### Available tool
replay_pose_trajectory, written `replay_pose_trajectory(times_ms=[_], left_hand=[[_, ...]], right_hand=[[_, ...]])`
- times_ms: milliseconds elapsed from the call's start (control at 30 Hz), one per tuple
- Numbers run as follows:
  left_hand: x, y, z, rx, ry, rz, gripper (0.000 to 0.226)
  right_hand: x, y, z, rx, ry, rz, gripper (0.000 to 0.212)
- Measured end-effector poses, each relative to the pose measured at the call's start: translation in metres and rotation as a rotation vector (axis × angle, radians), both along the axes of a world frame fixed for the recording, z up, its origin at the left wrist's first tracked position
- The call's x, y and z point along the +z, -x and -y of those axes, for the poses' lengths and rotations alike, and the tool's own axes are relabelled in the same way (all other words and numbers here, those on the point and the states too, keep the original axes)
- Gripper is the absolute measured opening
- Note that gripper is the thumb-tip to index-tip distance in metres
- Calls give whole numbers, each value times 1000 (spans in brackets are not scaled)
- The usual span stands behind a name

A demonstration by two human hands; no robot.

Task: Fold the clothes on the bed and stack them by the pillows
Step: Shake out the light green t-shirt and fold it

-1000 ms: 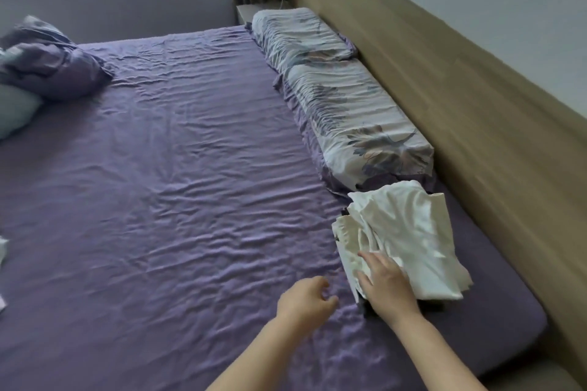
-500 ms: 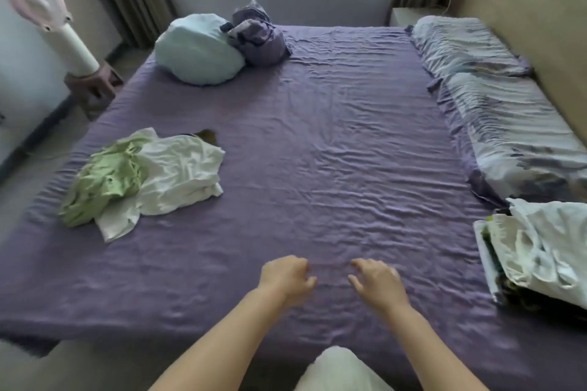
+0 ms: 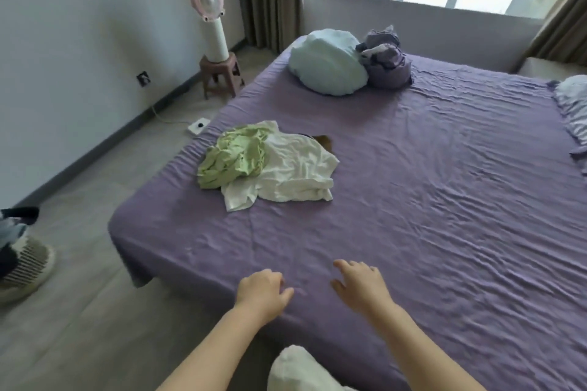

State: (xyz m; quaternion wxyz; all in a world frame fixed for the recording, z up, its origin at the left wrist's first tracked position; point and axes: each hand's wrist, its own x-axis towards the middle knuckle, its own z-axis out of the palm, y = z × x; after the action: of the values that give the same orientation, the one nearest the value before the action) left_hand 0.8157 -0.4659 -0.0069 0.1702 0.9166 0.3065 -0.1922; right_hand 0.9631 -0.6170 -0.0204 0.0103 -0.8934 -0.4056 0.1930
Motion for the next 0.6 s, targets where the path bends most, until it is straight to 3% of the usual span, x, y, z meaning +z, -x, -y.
replay_pose_trajectory(times_ms=[367, 600], left_hand=[[-15, -18, -105, 284, 93, -19, 42], [-22, -55, -181, 450, 144, 46, 37]], right_hand=[[-19, -59, -118, 66, -12, -118, 45], [-27, -107, -206, 116, 12, -160, 35]])
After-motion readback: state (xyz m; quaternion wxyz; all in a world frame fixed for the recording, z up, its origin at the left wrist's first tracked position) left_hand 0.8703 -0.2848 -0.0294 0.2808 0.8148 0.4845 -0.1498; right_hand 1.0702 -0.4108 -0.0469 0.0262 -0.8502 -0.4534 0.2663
